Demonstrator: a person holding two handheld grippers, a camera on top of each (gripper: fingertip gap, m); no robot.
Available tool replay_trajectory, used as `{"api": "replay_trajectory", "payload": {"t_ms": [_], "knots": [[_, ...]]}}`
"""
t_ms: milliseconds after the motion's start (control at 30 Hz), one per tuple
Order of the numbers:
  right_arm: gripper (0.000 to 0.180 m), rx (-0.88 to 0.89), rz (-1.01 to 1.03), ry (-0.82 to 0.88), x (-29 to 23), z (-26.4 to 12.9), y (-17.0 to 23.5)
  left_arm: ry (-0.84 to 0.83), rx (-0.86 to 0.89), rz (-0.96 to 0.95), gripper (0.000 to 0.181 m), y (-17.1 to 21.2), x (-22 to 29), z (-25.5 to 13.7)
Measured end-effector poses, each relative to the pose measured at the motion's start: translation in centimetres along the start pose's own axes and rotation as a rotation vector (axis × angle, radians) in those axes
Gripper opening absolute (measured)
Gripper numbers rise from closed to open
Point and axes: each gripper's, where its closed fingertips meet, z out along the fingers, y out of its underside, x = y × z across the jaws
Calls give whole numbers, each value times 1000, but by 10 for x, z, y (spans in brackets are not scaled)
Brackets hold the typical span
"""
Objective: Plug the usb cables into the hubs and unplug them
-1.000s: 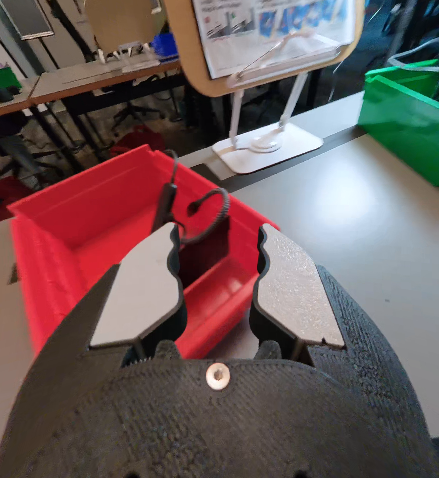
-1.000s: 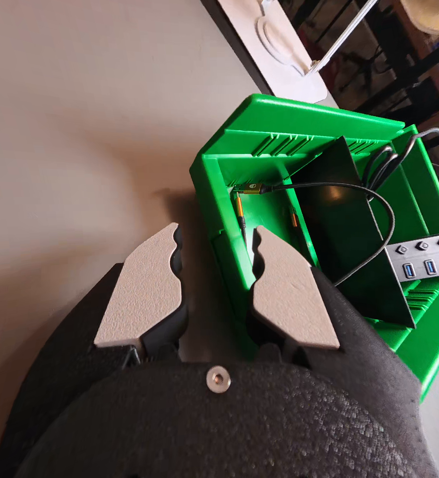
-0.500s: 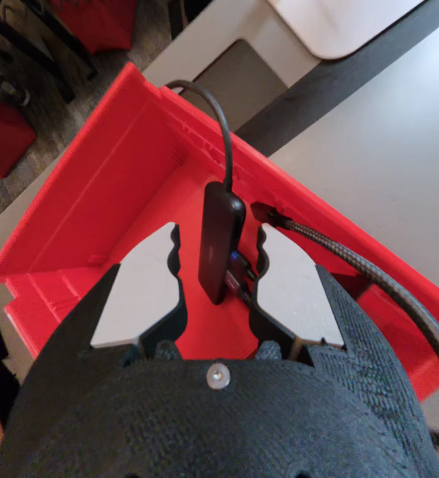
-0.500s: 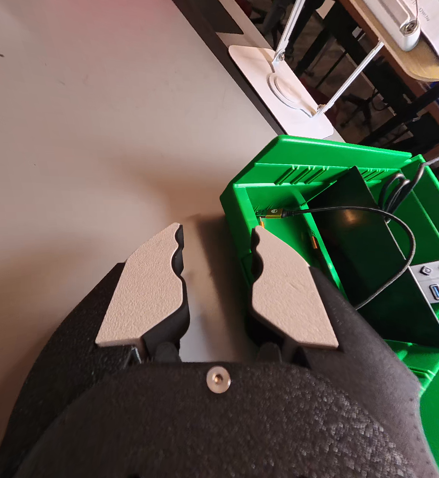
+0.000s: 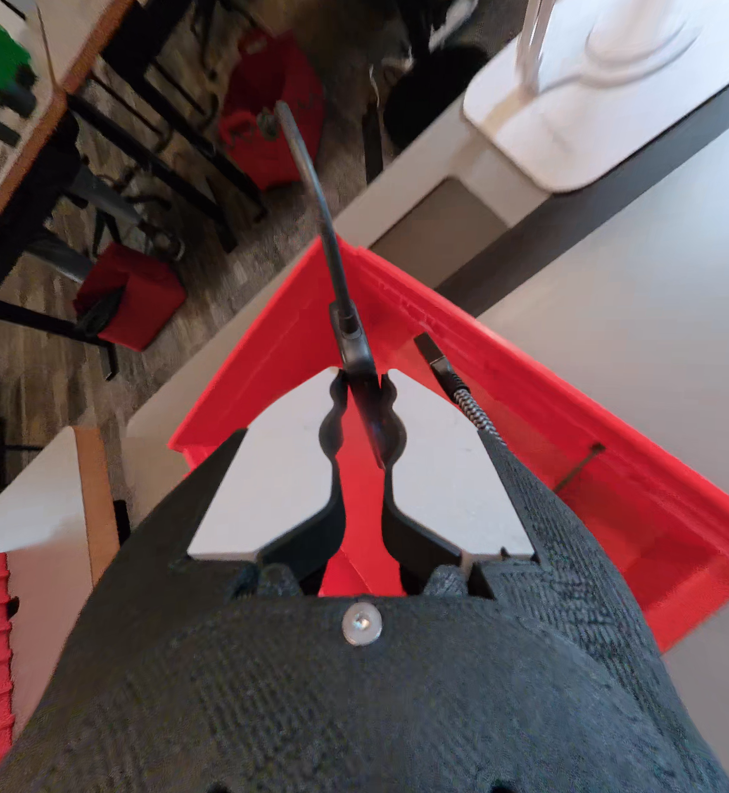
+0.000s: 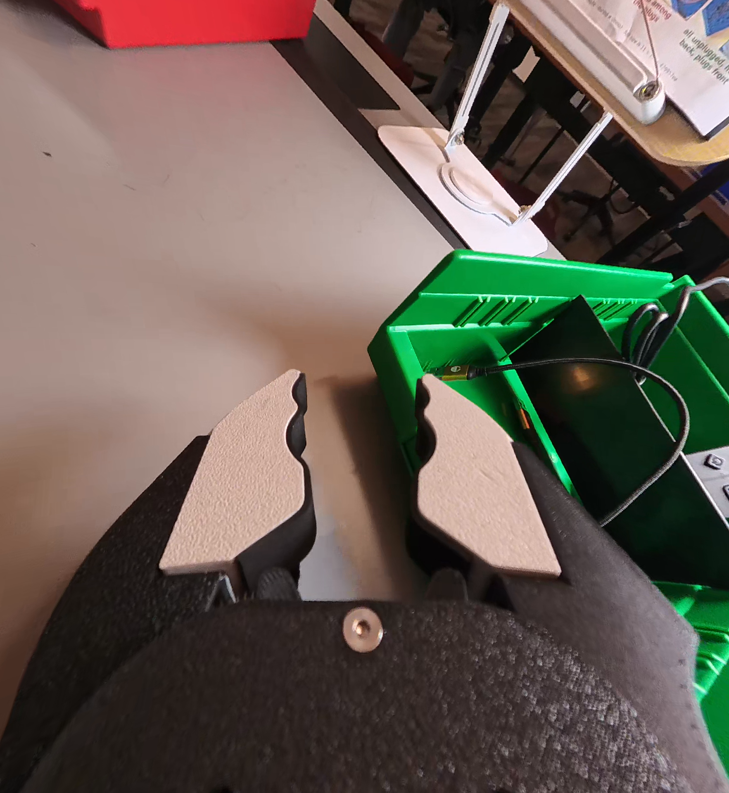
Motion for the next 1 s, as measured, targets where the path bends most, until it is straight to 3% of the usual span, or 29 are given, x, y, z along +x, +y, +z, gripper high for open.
{"api": "replay_trajectory", "payload": {"t_ms": [33,200,400,633,733,833,967,1000], "knots": [[48,15,3,-5,-1,0,-3,12,46,-15,15,-10,-1,-13],[47,161,61,-79,-14,-6,-31,248,380,-148,15,-73,34,-93],[49,424,265,-373,-55,-18,-94,759,778,-255,15,-116,156,-187],[53,678,615,-733,-82,-42,-145,1168,996,-397,15,-119,288,-215],[14,717,661,-843,-86,-54,-145,1200,1024,-392,15,-115,307,-212],[13,638,579,-838,-83,-56,-139,1177,961,-300,17,-108,311,-202],[14,459,369,-729,-67,-61,-133,900,914,-146,34,-98,290,-177],[13,440,335,-706,-61,-66,-134,841,884,-121,29,-96,283,-171]]}}
